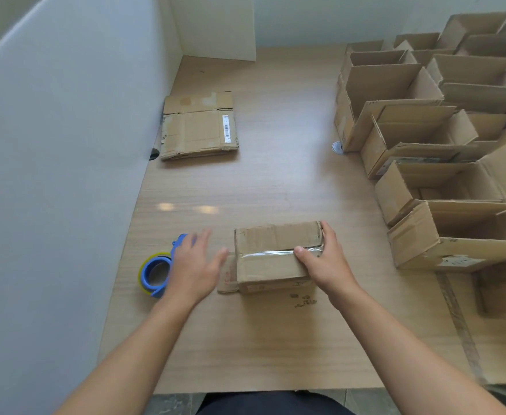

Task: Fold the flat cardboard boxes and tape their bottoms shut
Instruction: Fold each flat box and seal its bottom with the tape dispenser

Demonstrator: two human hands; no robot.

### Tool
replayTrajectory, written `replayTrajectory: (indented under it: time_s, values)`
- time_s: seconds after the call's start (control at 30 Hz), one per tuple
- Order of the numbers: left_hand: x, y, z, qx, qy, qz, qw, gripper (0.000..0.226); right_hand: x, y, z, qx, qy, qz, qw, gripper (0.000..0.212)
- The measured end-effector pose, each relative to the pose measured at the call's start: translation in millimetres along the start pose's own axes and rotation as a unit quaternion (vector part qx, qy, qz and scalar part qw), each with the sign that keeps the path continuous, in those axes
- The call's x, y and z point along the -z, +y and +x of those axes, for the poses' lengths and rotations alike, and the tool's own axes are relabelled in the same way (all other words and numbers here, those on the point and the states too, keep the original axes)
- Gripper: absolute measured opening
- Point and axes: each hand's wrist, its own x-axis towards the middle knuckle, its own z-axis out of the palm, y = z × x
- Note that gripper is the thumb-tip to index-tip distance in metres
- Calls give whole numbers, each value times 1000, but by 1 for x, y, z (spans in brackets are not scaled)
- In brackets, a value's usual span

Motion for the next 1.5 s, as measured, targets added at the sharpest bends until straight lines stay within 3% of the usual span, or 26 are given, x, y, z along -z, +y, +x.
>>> replayTrajectory:
  time_s: [0.1,0.2,0.3,0.57,0.8,0.87,0.97,1.0,1.23,1.43,1.5]
  values:
    - [-26,50,-13,44,-77,-151,985,99,1,-5,2,-1,5,-25,1000,80]
    - [-50,67,-14,76,-36,-165,983,113,-1,-15,3,-14,7,-73,997,91]
    - [-54,64,-11,75,-11,-158,985,101,-6,-15,2,1,43,-110,993,96]
    - [-45,49,-8,60,-8,-148,987,63,-5,-2,6,35,82,-57,994,52]
    - [-35,52,-5,90,-18,-211,973,50,6,-4,7,10,67,18,998,37]
    - [-35,57,-5,98,-20,-209,973,58,5,-9,9,4,67,-6,998,43]
    - [-46,66,-7,87,-32,-149,984,94,-8,-17,7,-15,40,-128,991,85]
    - [-50,67,-9,84,-28,-143,986,96,-12,-18,6,-16,42,-157,987,90]
    - [-43,49,0,56,-14,-134,989,61,-3,-5,10,57,87,-111,988,36]
    - [-34,38,8,66,-69,-242,966,50,5,-3,9,65,83,-64,992,19]
    - [-30,34,9,85,-88,-296,947,45,7,-1,10,63,79,-58,993,23]
